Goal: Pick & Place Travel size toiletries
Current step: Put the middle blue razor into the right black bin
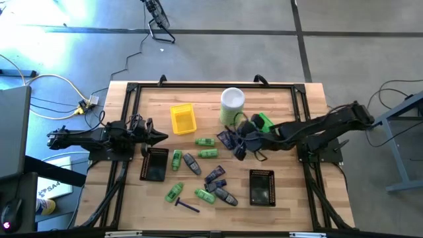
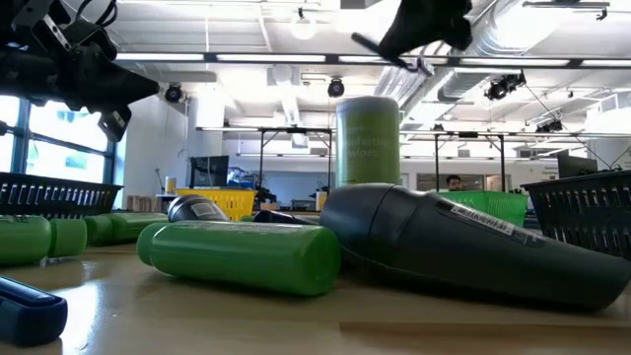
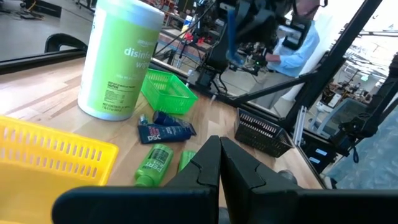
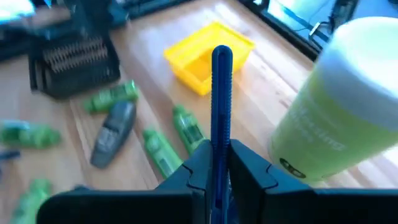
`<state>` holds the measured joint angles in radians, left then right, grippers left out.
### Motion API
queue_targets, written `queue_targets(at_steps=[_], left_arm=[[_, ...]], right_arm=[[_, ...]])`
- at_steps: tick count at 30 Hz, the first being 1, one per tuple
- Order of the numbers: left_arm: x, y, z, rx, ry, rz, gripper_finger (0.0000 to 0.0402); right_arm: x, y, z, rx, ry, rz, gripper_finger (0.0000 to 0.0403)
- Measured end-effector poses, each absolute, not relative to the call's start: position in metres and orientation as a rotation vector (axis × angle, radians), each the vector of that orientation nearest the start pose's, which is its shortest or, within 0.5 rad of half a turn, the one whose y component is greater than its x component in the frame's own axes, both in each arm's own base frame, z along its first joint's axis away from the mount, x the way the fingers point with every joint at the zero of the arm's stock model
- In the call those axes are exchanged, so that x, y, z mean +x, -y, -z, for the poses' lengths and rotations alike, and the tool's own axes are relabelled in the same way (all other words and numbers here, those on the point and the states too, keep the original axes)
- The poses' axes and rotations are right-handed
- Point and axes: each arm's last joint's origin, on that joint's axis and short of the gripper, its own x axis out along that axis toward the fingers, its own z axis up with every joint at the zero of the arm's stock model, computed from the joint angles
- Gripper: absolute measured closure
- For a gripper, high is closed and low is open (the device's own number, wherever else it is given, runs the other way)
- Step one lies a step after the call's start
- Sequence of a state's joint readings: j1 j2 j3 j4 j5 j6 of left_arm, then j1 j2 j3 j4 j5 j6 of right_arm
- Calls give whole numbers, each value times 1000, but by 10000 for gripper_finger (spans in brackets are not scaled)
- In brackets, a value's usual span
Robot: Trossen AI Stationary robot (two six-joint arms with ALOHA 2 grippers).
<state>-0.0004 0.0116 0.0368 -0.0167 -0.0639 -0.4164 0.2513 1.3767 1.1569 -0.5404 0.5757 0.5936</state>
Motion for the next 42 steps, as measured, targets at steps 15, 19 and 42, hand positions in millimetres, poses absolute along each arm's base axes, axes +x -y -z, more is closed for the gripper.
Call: queue_targets(at_steps=[15,19,42], left_arm=[[96,-2,-174,-484,32,-57,398],[96,-2,-174,-442,31,-57,398],[96,-2,-174,-233,15,-69,398]], right_arm=[[272,-65,-323,547,-395,550,370],[272,-66,-323,560,-383,567,370],[252,-107,-315,768,-448,513,371]])
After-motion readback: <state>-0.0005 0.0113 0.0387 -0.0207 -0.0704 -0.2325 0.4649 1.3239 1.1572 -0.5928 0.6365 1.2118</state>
